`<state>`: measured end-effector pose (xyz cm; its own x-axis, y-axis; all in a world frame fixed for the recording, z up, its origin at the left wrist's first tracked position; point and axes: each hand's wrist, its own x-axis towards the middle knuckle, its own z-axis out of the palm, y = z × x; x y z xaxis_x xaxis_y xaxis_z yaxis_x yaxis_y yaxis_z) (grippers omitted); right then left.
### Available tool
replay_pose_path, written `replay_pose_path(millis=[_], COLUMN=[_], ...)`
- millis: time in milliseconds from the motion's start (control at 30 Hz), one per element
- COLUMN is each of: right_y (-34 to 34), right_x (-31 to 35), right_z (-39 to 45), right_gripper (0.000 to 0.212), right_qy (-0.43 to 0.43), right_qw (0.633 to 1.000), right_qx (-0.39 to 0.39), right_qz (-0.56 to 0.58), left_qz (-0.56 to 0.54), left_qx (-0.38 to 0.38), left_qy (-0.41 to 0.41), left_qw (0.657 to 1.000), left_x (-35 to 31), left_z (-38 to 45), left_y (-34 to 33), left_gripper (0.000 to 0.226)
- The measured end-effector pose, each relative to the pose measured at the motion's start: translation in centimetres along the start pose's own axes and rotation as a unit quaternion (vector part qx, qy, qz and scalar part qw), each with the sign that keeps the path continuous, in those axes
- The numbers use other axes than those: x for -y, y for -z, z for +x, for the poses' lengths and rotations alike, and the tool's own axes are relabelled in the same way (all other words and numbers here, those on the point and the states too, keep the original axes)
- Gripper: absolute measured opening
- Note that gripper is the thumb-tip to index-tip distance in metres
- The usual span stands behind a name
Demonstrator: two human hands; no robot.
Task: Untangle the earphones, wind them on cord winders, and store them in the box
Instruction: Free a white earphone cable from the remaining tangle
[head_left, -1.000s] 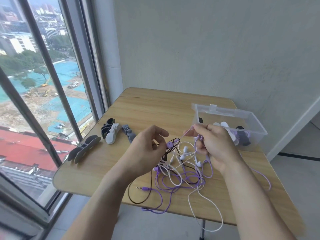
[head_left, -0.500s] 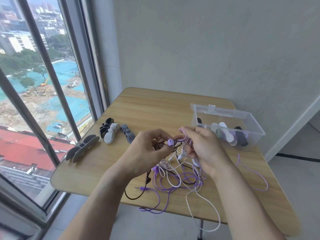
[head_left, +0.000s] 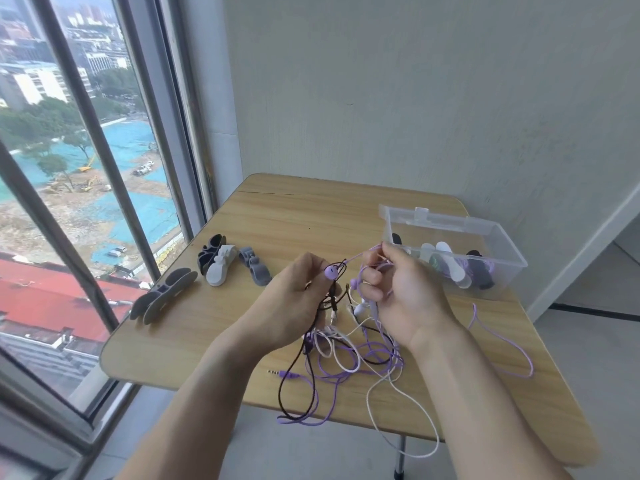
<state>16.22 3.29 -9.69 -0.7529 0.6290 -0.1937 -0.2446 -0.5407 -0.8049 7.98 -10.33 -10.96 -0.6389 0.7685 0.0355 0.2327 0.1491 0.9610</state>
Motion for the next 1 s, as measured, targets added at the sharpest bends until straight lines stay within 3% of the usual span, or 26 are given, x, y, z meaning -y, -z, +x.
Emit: replay_pose_path(millis=[133, 267, 367, 533, 600, 733, 900, 1000], right_y=[0.1, 0.4, 0.2, 0.0, 0.0, 0.1, 0.0, -0.4], right_x=[-0.6, -0.3, 0.0, -0.1, 0.0, 0.0, 0.0, 0.2], right_z=[-0.2, -0.3, -0.6, -0.8, -0.8, -0.9, -1.0, -1.2], right_gripper=[0.027, 0.020, 0.019, 0.021, 0.022, 0.023, 0.022, 0.024], right_qy=[0.056, 0.046, 0.043, 0.062, 0.066, 0.094, 0.128, 0.111], right_qw=[0.987, 0.987, 0.985, 0.980, 0.979, 0.966, 0.949, 0.969], right_qx=[-0.027, -0.019, -0.016, -0.022, -0.026, -0.046, -0.055, -0.051], right_qz=[-0.148, -0.154, -0.166, -0.189, -0.189, -0.235, -0.284, -0.217], left_qz=[-0.091, -0.157, -0.119, -0.119, -0.093, -0.072, -0.080, -0.053], left_qx=[-0.043, -0.002, 0.018, 0.098, 0.083, 0.041, 0.057, 0.063], left_qy=[0.037, 0.025, 0.005, -0.007, 0.001, 0.033, 0.018, -0.002], left_qw=[0.994, 0.987, 0.993, 0.988, 0.992, 0.996, 0.995, 0.997], left_x=[-0.4, -0.9, -0.9, -1.4, -1.6, -1.3, -1.3, -1.2], left_z=[0.2, -0.2, -0.4, -0.7, -0.8, -0.6, -0.6, -0.6], left_y=[0.2, 0.7, 0.5, 0.1, 0.1, 0.2, 0.4, 0.5], left_gripper=[0.010, 0.011, 0.013, 0.040, 0.045, 0.034, 0.006, 0.019])
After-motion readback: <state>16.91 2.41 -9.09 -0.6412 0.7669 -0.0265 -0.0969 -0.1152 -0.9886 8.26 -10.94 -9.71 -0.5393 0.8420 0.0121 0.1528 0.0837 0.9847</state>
